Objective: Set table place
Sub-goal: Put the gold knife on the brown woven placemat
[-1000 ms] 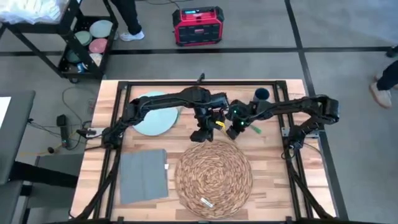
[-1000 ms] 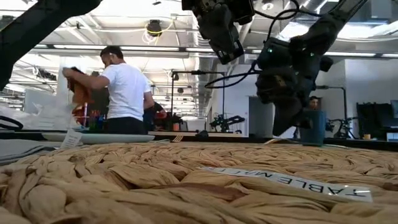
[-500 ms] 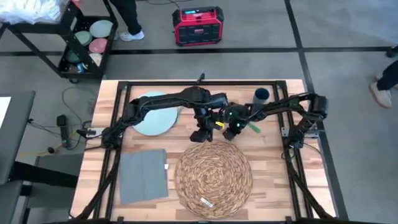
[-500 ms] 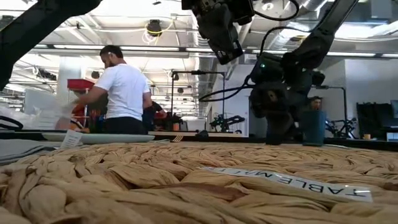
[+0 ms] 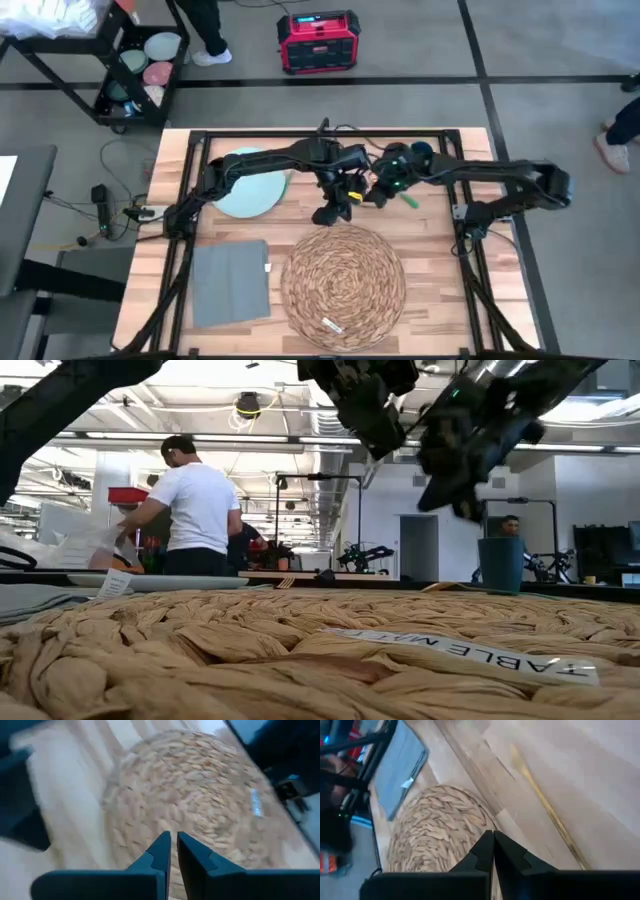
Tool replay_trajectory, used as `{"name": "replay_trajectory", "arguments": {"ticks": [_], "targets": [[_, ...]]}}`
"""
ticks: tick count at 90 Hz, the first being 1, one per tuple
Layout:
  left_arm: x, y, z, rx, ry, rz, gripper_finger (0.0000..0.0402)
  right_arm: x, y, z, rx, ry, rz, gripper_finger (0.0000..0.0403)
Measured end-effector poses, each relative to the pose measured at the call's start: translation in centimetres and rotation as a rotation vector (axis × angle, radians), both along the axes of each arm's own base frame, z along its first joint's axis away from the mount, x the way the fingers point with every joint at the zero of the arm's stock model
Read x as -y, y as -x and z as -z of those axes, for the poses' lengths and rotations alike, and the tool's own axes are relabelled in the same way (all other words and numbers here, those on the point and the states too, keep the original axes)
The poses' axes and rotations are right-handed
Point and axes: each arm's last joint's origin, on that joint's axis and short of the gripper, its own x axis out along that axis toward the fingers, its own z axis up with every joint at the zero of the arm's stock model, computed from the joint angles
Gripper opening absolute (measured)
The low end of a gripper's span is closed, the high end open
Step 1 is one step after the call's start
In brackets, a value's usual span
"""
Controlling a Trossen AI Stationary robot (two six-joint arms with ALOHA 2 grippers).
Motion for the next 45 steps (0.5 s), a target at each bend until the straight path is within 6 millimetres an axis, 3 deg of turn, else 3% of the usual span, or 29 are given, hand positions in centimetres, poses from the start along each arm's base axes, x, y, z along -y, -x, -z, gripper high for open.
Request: {"name": "replay_trajectory", "arguments": {"ticks": [15, 26, 34, 45], "targets": [[-1.4, -1.9, 0.3, 0.170, -0.190, -0.116, 0.0019, -0.8, 4.1, -2.7, -0.052, 0.112, 0.153, 0.0003], [-3.0, -2.3, 0.9, 0.204, -0.183, -0.195, 0.0048, -1.2, 7.0, -4.1, -0.037, 0.135, 0.212, 0.0028], [-4.6, -2.7, 2.2, 0.178, -0.115, -0.279, 0.0081, -1.6, 8.7, -4.8, -0.024, 0.144, 0.247, 0.0059], [-6.3, -3.5, 6.0, 0.078, -0.037, -0.357, 0.0130, -1.9, 10.1, -5.3, -0.011, 0.153, 0.278, 0.0104]]}}
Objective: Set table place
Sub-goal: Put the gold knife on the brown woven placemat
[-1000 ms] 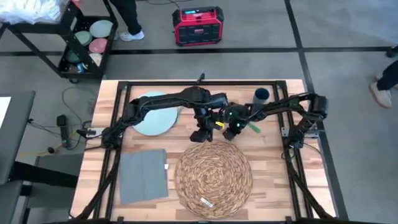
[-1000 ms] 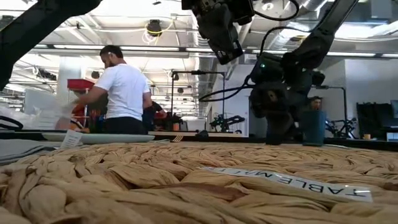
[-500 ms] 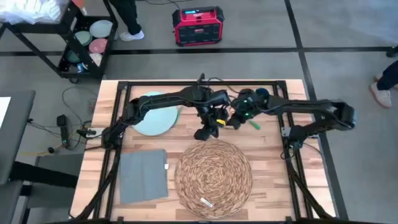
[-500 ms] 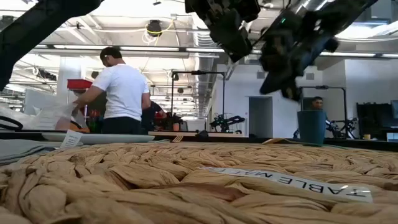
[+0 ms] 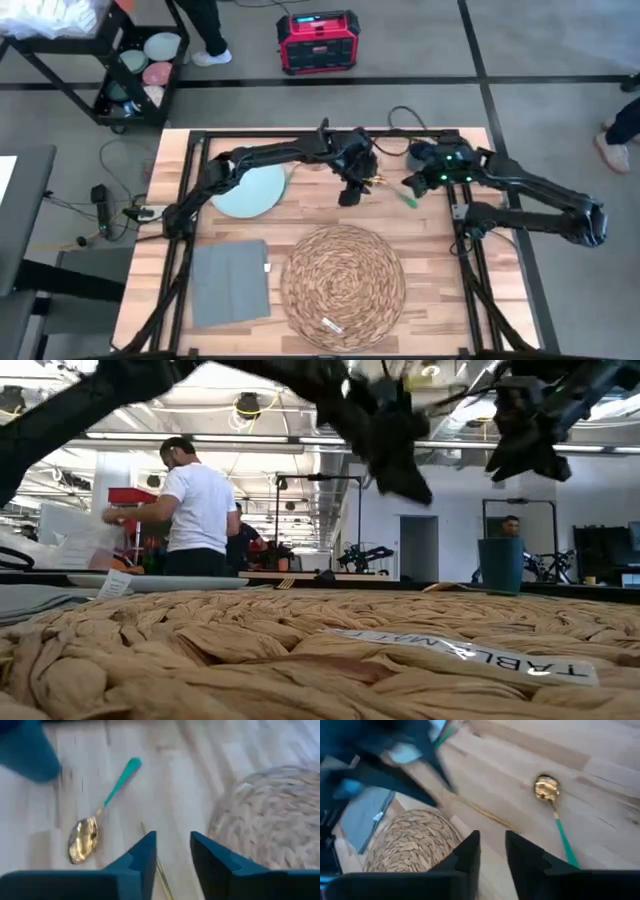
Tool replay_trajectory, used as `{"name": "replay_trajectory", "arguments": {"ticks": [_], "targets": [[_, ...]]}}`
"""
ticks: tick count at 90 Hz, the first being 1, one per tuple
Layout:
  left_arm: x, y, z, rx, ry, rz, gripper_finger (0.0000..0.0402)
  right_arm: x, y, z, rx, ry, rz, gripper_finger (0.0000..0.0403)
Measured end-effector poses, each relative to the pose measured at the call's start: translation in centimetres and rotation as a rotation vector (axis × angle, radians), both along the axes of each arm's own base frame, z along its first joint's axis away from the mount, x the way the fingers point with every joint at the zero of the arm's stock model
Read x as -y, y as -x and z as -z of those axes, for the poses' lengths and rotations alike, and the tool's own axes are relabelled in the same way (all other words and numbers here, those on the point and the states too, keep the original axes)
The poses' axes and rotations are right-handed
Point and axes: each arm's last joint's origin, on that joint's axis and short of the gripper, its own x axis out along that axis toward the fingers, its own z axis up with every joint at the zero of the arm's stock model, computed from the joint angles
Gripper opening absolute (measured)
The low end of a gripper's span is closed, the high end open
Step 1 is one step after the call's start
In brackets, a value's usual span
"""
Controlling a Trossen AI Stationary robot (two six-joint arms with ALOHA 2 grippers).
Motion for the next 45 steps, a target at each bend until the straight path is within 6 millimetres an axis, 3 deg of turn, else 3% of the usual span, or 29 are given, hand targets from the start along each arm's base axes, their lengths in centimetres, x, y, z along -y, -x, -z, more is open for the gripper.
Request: {"name": "replay_trajectory", "arguments": {"ticks": [20, 45], "targets": [[-0.9, -1.1, 4.8, -0.096, 0.026, -0.073, 0.0184, -0.1, 0.8, 0.3, -0.052, -0.021, 0.017, 0.0161], [0.4, -1.9, 5.3, -0.082, -0.060, -0.067, 0.0190, 0.0, 1.0, 0.6, -0.090, -0.028, 0.027, 0.0168]]}}
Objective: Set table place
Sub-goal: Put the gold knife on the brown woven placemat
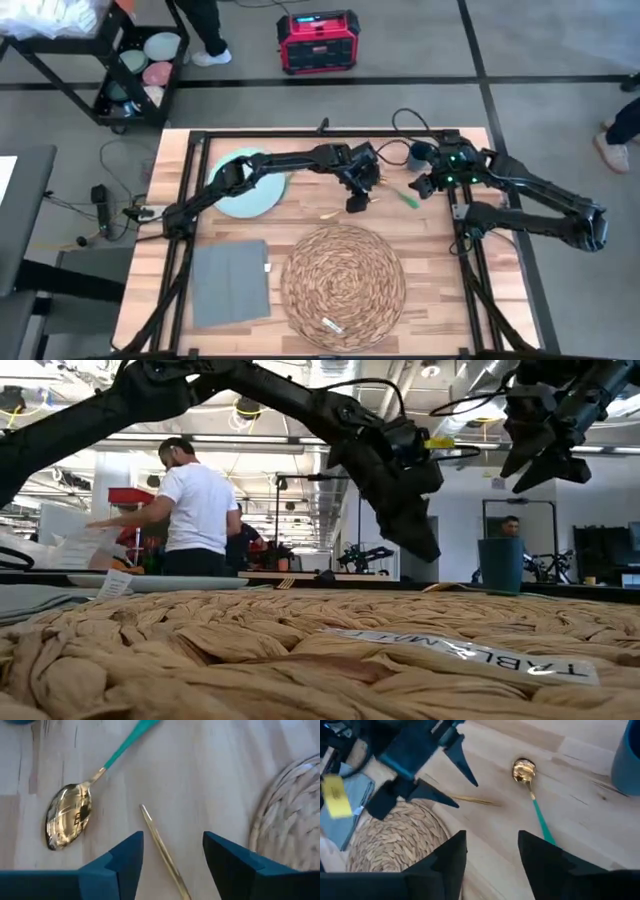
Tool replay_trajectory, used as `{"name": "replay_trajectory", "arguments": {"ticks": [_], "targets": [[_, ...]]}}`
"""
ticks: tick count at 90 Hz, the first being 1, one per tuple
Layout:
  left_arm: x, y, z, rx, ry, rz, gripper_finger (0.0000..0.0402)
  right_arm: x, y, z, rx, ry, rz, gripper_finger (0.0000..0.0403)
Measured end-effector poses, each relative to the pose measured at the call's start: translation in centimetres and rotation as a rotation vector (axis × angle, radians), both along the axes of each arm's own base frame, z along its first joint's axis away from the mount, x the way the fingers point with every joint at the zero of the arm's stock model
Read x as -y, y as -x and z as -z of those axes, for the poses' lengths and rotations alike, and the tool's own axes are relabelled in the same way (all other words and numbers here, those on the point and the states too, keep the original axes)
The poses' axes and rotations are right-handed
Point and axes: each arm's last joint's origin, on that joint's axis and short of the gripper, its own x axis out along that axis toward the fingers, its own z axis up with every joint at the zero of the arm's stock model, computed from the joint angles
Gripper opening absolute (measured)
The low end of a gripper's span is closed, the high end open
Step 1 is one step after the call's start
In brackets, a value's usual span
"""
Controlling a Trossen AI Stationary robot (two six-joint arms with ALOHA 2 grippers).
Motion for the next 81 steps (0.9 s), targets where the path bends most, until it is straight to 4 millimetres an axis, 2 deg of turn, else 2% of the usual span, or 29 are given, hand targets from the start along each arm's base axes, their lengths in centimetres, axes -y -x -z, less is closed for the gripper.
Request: {"name": "replay_trajectory", "arguments": {"ticks": [8, 17, 37, 45, 58, 69, 81], "targets": [[0.1, -0.3, 1.4, -0.031, -0.020, -0.005, 0.0190, 0.0, 0.0, 0.0, -0.004, 0.001, -0.001, 0.0168], [0.2, -0.2, 4.0, -0.119, -0.005, -0.029, 0.0190, -0.1, 0.1, 0.1, -0.016, -0.005, -0.002, 0.0168], [0.2, -0.2, 4.6, -0.163, -0.070, -0.101, 0.0185, -0.2, 0.3, 0.3, -0.047, -0.011, -0.006, 0.0167], [0.2, -0.2, 4.7, -0.170, -0.079, -0.111, 0.0151, -0.1, 0.3, 0.3, -0.052, -0.004, 0.001, 0.0159], [0.5, 0.6, 6.7, -0.237, -0.062, -0.139, 0.0026, -0.1, 0.4, 0.4, -0.056, 0.000, 0.000, 0.0137], [0.8, 1.2, 7.8, -0.269, -0.028, -0.157, 0.0008, -0.1, 0.3, 0.3, -0.054, 0.004, -0.002, 0.0121], [0.9, 1.0, 7.2, -0.267, -0.029, -0.161, 0.0004, -0.1, 0.3, 0.3, -0.054, 0.006, -0.004, 0.0113]]}}
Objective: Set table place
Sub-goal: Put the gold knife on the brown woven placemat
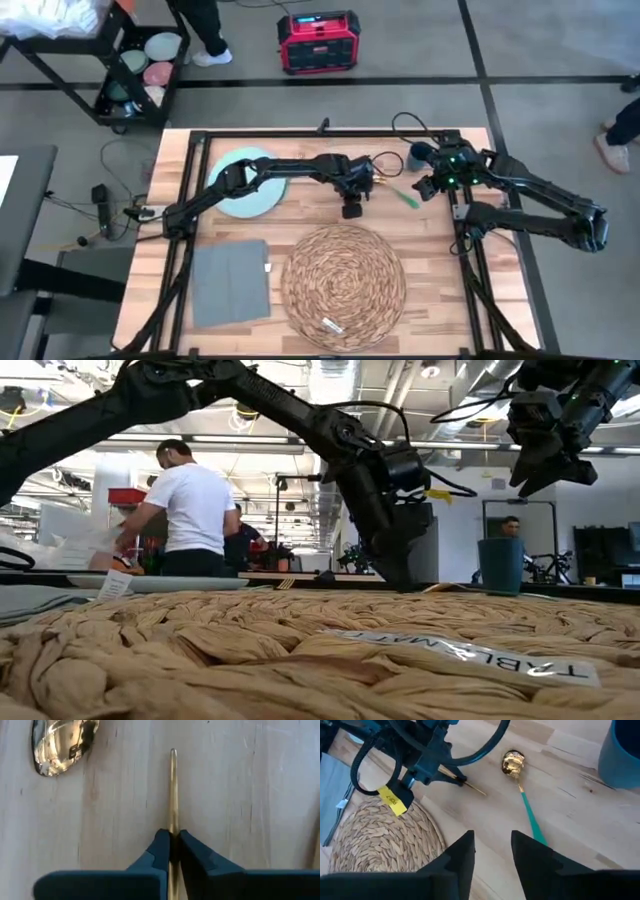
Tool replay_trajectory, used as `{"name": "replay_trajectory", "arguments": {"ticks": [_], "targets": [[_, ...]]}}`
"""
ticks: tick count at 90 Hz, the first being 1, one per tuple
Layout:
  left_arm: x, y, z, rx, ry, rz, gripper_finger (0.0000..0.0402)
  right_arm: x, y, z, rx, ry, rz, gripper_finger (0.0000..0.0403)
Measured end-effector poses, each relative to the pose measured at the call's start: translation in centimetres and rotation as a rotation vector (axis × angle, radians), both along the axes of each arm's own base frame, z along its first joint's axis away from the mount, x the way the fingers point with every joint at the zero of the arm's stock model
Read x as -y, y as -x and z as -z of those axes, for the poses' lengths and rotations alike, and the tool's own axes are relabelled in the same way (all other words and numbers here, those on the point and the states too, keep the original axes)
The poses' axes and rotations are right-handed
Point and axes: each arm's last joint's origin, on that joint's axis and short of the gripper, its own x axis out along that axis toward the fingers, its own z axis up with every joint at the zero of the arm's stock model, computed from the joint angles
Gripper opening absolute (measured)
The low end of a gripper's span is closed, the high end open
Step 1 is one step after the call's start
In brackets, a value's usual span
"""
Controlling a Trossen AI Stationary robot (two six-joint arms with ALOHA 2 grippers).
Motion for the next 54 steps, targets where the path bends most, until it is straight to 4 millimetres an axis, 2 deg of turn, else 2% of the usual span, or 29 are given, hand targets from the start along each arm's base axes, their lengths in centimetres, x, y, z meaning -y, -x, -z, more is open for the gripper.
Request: {"name": "replay_trajectory", "arguments": {"ticks": [13, 36, 54], "targets": [[-0.1, -0.4, -2.5, 0.020, -0.039, 0.007, 0.0003, 0.0, 0.0, 0.0, 0.003, 0.007, -0.005, 0.0111], [0.0, -0.2, -5.5, -0.036, -0.100, 0.031, 0.0001, 0.1, 0.0, -0.1, -0.006, 0.035, -0.009, 0.0111], [1.5, -0.2, -7.2, -0.039, -0.115, 0.063, 0.0000, 0.1, -0.1, -0.1, -0.007, 0.052, -0.023, 0.0111]]}}
